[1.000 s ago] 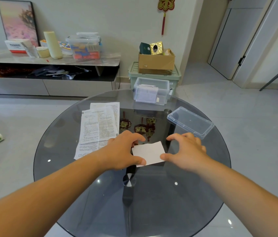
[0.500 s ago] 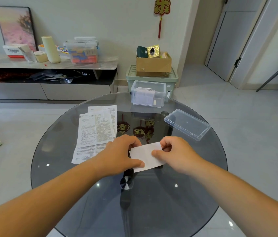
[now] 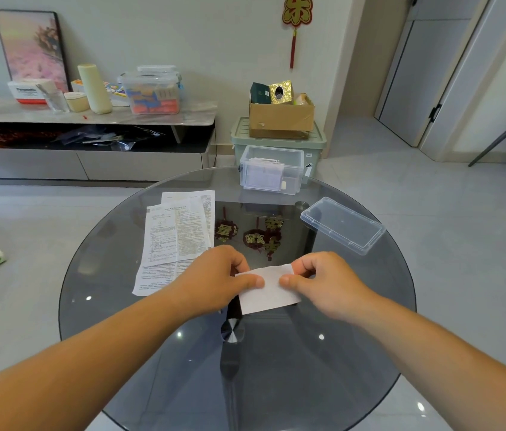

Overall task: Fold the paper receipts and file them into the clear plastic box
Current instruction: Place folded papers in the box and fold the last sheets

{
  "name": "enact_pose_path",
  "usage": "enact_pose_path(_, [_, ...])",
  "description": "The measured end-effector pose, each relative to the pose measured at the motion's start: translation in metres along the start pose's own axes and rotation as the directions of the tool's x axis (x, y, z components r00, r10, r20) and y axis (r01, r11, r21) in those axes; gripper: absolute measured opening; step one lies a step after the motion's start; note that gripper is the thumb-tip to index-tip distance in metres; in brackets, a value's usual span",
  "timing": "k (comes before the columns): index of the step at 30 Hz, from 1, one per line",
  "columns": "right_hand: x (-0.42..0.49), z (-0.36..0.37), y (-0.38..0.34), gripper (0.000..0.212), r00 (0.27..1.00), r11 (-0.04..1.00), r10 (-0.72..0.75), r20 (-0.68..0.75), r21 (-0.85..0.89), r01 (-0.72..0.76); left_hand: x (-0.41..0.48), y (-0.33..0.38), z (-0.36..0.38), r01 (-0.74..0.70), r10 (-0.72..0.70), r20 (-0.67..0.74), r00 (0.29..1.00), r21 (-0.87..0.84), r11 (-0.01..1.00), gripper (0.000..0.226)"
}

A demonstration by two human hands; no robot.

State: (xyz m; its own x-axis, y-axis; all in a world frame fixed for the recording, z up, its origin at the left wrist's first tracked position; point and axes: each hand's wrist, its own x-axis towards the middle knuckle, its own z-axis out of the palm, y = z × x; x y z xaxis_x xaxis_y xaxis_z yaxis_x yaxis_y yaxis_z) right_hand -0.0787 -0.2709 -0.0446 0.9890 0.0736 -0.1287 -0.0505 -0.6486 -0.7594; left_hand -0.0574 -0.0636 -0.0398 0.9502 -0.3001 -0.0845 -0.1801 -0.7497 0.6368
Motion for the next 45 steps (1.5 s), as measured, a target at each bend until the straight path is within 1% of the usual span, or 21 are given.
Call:
enact_pose_path(4, [0.000, 0.003, -0.003, 0.028, 1.000, 0.998, 0.003, 0.003, -0.056, -0.003, 0.002, -0.004, 0.002, -0.020, 0.020, 0.008, 1.000, 0.084, 0.996, 0.030])
enact_pose_path(7, [-0.001, 0.008, -0.005, 0.029, 1.000, 0.979, 0.000, -0.025, -0.202, -0.005, 0.004, -0.005, 0.007, -0.048, 0.054, -0.013, 0.998, 0.303, 0.952, 0.031])
enact_pose_path(9, [0.000, 0.008, -0.004, 0.026, 0.999, 0.976, -0.003, -0.040, -0.217, -0.006, 0.002, -0.003, 0.010, -0.044, 0.065, -0.044, 0.997, 0.375, 0.926, 0.027])
enact_pose_path(11, [0.002, 0.007, -0.003, 0.026, 0.999, 0.977, -0.007, -0.036, -0.211, 0.000, -0.001, -0.002, 0.013, -0.079, 0.116, -0.086, 0.989, 0.358, 0.931, 0.032])
enact_pose_path(12, [0.003, 0.007, -0.003, 0.026, 0.999, 0.977, -0.008, -0.031, -0.213, 0.001, -0.004, -0.002, 0.013, -0.128, 0.169, -0.097, 0.981, 0.329, 0.935, 0.036])
enact_pose_path(14, [0.004, 0.008, -0.004, 0.028, 1.000, 0.977, -0.008, -0.028, -0.214, 0.002, -0.010, -0.002, 0.013, -0.252, 0.281, -0.081, 0.956, 0.262, 0.932, 0.035])
enact_pose_path(15, [0.004, 0.008, -0.004, 0.028, 1.000, 0.976, -0.007, -0.028, -0.216, 0.000, -0.012, -0.002, 0.013, -0.282, 0.303, -0.058, 0.951, 0.235, 0.930, 0.033])
enact_pose_path(17, [0.005, 0.009, -0.003, 0.029, 1.000, 0.976, -0.002, -0.028, -0.217, -0.004, -0.014, -0.003, 0.013, -0.242, 0.250, -0.016, 0.968, 0.192, 0.951, 0.032])
enact_pose_path(19, [0.006, 0.008, -0.002, 0.031, 1.000, 0.978, -0.001, -0.021, -0.209, -0.004, -0.013, -0.005, 0.014, -0.164, 0.168, -0.015, 0.986, 0.164, 0.973, 0.033])
enact_pose_path(20, [0.006, 0.009, -0.001, 0.032, 1.000, 0.978, 0.000, -0.017, -0.208, -0.003, -0.012, -0.005, 0.014, -0.145, 0.151, -0.022, 0.988, 0.169, 0.975, 0.032])
enact_pose_path(28, [0.006, 0.009, -0.001, 0.027, 1.000, 0.975, 0.000, -0.028, -0.220, -0.006, -0.016, -0.003, 0.011, -0.127, 0.126, 0.020, 0.992, 0.243, 0.962, 0.045])
enact_pose_path(32, [0.003, 0.010, -0.002, 0.026, 0.999, 0.968, -0.013, -0.050, -0.253, 0.000, -0.015, 0.000, 0.012, -0.098, 0.095, 0.026, 0.995, 0.244, 0.965, 0.043])
enact_pose_path(35, [-0.005, 0.016, -0.004, 0.021, 0.994, 0.937, -0.062, -0.091, -0.348, 0.027, -0.014, 0.000, 0.013, -0.081, 0.075, 0.037, 0.997, 0.243, 0.967, 0.039])
enact_pose_path(36, [-0.008, 0.019, -0.004, 0.030, 0.993, 0.921, -0.069, -0.100, -0.388, 0.025, -0.014, 0.000, 0.013, -0.081, 0.074, 0.039, 0.997, 0.238, 0.968, 0.038])
enact_pose_path(38, [-0.013, 0.023, -0.002, 0.054, 0.993, 0.905, -0.061, -0.103, -0.426, 0.011, -0.014, -0.001, 0.012, -0.083, 0.075, 0.043, 0.996, 0.236, 0.968, 0.038])
enact_pose_path(40, [-0.015, 0.023, 0.001, 0.069, 0.994, 0.898, -0.062, -0.089, -0.439, 0.016, -0.013, -0.003, 0.012, -0.090, 0.080, 0.046, 0.996, 0.252, 0.964, 0.040])
enact_pose_path(43, [-0.017, 0.015, 0.008, 0.079, 0.998, 0.893, -0.030, -0.059, -0.449, 0.000, -0.013, -0.005, 0.013, -0.093, 0.082, 0.053, 0.995, 0.263, 0.960, 0.043])
enact_pose_path(45, [-0.017, 0.007, 0.011, 0.075, 0.998, 0.901, 0.010, -0.067, -0.432, -0.038, -0.013, -0.006, 0.012, -0.098, 0.082, 0.070, 0.994, 0.265, 0.959, 0.043])
